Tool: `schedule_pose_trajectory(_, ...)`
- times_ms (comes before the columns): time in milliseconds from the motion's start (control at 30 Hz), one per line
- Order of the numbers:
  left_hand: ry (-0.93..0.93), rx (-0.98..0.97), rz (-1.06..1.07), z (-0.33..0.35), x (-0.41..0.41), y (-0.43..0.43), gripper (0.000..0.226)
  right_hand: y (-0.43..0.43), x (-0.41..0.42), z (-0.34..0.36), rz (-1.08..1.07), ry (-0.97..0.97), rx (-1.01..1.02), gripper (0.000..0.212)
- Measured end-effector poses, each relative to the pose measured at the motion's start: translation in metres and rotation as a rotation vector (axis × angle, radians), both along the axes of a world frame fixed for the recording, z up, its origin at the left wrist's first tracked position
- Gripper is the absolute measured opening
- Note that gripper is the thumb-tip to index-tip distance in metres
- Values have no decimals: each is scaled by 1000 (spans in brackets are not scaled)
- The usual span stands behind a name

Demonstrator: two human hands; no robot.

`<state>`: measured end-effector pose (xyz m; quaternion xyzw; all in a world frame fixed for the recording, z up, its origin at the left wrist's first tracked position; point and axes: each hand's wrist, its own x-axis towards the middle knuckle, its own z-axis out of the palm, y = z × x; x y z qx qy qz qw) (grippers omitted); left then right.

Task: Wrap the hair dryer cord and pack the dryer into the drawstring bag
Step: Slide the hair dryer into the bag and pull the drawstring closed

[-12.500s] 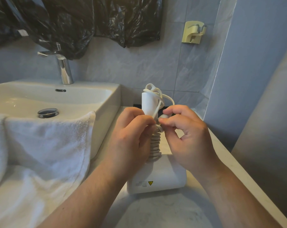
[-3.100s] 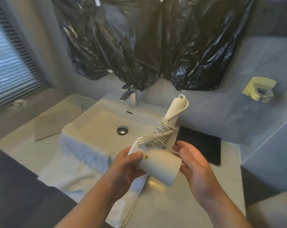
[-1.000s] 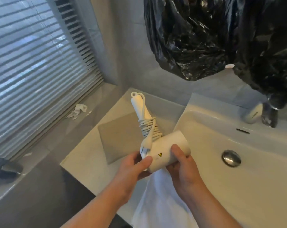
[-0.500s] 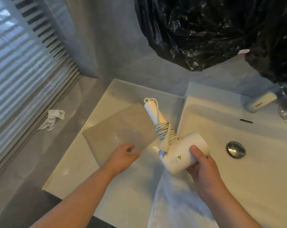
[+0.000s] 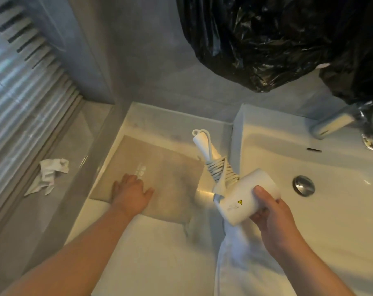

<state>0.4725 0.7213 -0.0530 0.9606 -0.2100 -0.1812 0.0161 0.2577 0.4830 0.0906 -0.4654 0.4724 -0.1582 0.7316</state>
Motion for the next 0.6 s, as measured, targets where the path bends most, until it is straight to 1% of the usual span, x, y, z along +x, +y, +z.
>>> schedule_pose_trajectory(33,-21,-42,12,6,0,-6,44,2,0,1,-5,3,-5,16)
schedule_pose_trajectory(100,-36,-215,-22,14,-10,-24,45,5,0,3,-21,11,-10,18)
schedule_pose_trajectory(133,2,-278,-51,18,-19,-37,43,5,1,4,-29,16,-11,18)
schedule_pose_trajectory(167,79,-292,-83,22,-31,-50,41,6,1,5,-36,23,-16,17)
schedule_pose_trajectory(233,209,-230,-151,26,-52,-71,49,8,1,5,-44,38,-28,16)
schedule_pose_trajectory(300,220,-163,-191,23,-62,-80,58,9,1,6,-58,52,-36,15)
schedule_pose_trajectory(333,201,-139,-216,19,-64,-80,56,9,1,6,-66,55,-41,14)
schedule_pose_trajectory(400,173,-104,-253,11,-64,-77,44,10,-1,6,-71,60,-46,12)
schedule_pose_trajectory(433,175,-120,-244,9,-62,-74,38,10,-2,6,-70,62,-47,12)
schedule_pose_trajectory(533,290,-269,-177,8,-52,-67,26,12,-5,6,-57,69,-36,14)
schedule_pose_trajectory(600,352,-367,-64,11,-44,-60,20,14,-7,7,-32,89,-31,20)
